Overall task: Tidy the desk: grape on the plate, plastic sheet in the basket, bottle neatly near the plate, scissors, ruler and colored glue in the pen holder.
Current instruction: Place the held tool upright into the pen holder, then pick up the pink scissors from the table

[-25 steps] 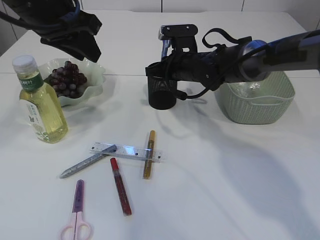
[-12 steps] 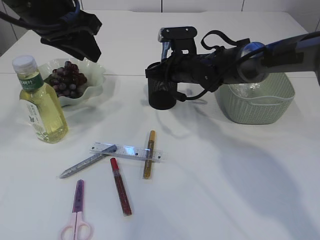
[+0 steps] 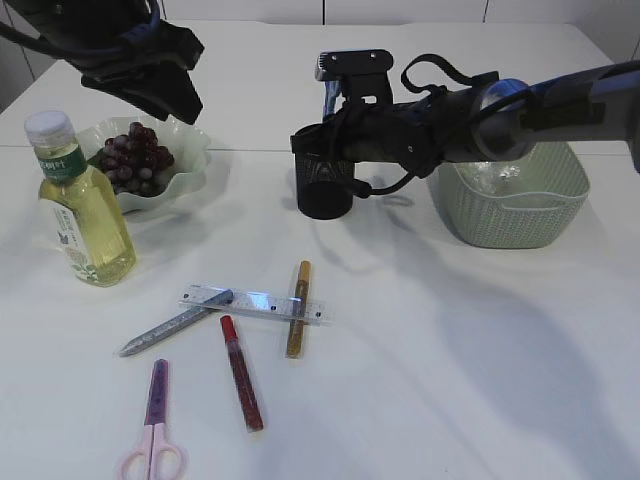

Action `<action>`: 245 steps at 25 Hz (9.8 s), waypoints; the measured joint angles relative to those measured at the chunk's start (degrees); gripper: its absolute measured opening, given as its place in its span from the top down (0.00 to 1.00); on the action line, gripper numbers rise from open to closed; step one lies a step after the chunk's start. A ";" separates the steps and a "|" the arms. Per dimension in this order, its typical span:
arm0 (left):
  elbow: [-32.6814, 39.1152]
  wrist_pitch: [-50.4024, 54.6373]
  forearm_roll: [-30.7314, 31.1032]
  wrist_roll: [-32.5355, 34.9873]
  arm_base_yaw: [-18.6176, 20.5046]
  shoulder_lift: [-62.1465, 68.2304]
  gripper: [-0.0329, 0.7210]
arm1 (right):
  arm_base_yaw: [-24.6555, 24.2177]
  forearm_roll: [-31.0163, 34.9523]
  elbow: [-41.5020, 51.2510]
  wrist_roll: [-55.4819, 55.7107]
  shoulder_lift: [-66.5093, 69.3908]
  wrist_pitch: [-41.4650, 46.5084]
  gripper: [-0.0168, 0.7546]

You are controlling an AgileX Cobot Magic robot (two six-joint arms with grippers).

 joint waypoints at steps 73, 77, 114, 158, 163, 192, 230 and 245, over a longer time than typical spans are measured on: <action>0.00 4.54 3.73 -5.68 -0.17 -3.62 0.63 | 1.49 14.40 -43.98 -4.20 0.00 65.63 0.67; 0.00 12.59 7.84 -13.43 -0.17 -4.58 0.63 | 1.49 17.35 -46.39 -5.24 0.00 72.38 0.67; 29.81 7.97 5.91 -42.31 -7.63 -13.60 0.63 | 2.75 28.64 -3.31 -17.36 -30.27 74.39 0.62; 30.64 -5.47 12.70 -48.32 -9.26 7.80 0.63 | 2.88 33.18 31.22 -22.90 -57.42 73.76 0.62; 30.64 -6.61 12.70 -48.32 -9.30 9.43 0.63 | 2.88 33.28 31.22 -22.90 -57.42 73.76 0.62; 31.02 -7.26 11.51 -53.79 -9.30 9.43 0.63 | 2.88 33.28 31.22 -22.90 -57.50 73.76 0.62; 34.33 -9.73 9.38 -51.97 -11.81 9.43 0.63 | 2.88 33.30 31.22 -22.90 -57.50 73.76 0.62; 34.33 -10.82 10.36 -51.97 -11.81 9.43 0.49 | 2.88 33.30 31.22 -22.90 -57.50 73.76 0.62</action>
